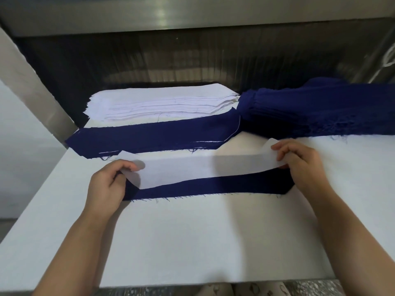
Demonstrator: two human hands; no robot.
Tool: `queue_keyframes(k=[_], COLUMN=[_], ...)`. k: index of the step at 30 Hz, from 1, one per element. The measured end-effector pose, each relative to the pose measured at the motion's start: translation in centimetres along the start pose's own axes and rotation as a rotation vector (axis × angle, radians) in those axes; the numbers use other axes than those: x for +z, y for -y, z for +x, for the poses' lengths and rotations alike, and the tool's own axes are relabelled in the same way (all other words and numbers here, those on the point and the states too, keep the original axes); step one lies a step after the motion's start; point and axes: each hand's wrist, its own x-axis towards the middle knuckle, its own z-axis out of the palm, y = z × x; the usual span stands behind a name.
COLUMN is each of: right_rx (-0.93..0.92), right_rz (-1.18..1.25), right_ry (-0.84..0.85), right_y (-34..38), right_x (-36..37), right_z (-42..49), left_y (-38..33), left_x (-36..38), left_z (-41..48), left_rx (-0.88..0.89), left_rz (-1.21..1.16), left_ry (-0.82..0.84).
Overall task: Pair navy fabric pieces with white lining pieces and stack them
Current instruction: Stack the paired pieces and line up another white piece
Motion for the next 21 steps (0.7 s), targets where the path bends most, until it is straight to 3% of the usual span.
queue_keyframes(k=[8, 15, 21], right_rx=[-0.048, -0.076, -0.131], right_rz=[-0.182, -0.189, -0.185], right_ry=[0.009, 0.092, 0.040], right_y=[0.7, 1.4, 1.1], right_x=[0.2, 0.0, -0.1], right_z=[-0.2, -0.5, -0.5], left_y=[0.1, -0.3, 0.0], left_x=[0.1, -0.5, -0.8], left_z=[0.2, 0.2, 0.2], left_rx=[-0.004, 0.188, 0.168], left_rz=[0.021, 0.077, 0.041], left_ry=[-0.098, 0.024, 0.094])
